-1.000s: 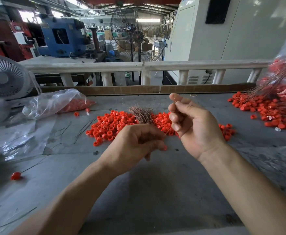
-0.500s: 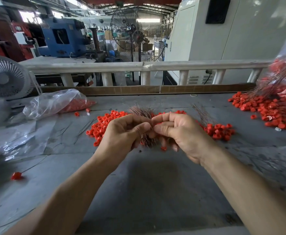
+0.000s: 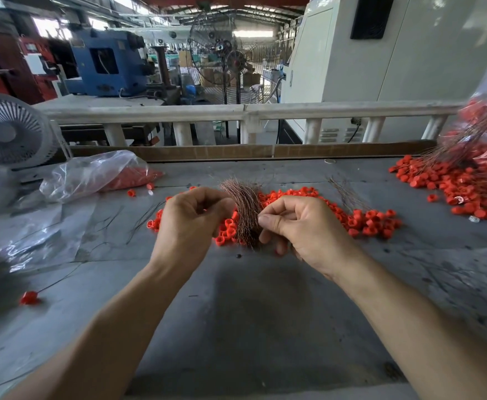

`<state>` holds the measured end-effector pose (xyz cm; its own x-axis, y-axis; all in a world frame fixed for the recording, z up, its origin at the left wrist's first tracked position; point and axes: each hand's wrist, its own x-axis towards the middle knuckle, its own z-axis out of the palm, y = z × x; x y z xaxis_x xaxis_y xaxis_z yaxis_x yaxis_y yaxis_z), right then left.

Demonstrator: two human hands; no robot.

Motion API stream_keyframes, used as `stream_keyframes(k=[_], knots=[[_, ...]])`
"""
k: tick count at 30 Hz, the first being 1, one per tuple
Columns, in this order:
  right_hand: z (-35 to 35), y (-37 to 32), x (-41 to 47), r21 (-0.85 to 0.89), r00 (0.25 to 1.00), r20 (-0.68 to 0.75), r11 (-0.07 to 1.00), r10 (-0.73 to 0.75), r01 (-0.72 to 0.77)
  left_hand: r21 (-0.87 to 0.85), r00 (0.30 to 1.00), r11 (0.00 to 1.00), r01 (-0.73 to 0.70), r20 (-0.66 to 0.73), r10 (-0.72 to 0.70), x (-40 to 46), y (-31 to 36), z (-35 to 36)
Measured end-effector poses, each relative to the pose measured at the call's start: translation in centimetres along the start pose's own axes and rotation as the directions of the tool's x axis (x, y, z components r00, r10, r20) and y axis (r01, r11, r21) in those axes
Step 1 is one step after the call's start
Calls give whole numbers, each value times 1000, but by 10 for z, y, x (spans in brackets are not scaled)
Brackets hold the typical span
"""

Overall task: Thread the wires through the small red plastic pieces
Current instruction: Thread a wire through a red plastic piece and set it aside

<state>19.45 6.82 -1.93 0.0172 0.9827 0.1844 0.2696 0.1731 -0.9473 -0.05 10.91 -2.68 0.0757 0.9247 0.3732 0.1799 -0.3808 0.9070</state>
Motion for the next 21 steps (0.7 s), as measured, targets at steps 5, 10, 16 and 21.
stream_keyframes(k=[5, 10, 16, 21], knots=[[-2, 4, 2, 7, 995, -95, 1000, -3, 3, 498, 998, 865, 60, -51, -40, 5, -4, -12], [0, 4, 1, -46, 991, -134, 999, -10, 4, 680, 990, 729, 78, 31, -135, 1, -7, -12], [2, 2, -2, -82, 994, -107, 997, -18, 9, 751, 986, 654, 85, 31, -163, -2, -8, -11], [2, 2, -3, -80, 995, -93, 996, -30, 23, 703, 992, 707, 76, 20, -126, -1, -7, -11]])
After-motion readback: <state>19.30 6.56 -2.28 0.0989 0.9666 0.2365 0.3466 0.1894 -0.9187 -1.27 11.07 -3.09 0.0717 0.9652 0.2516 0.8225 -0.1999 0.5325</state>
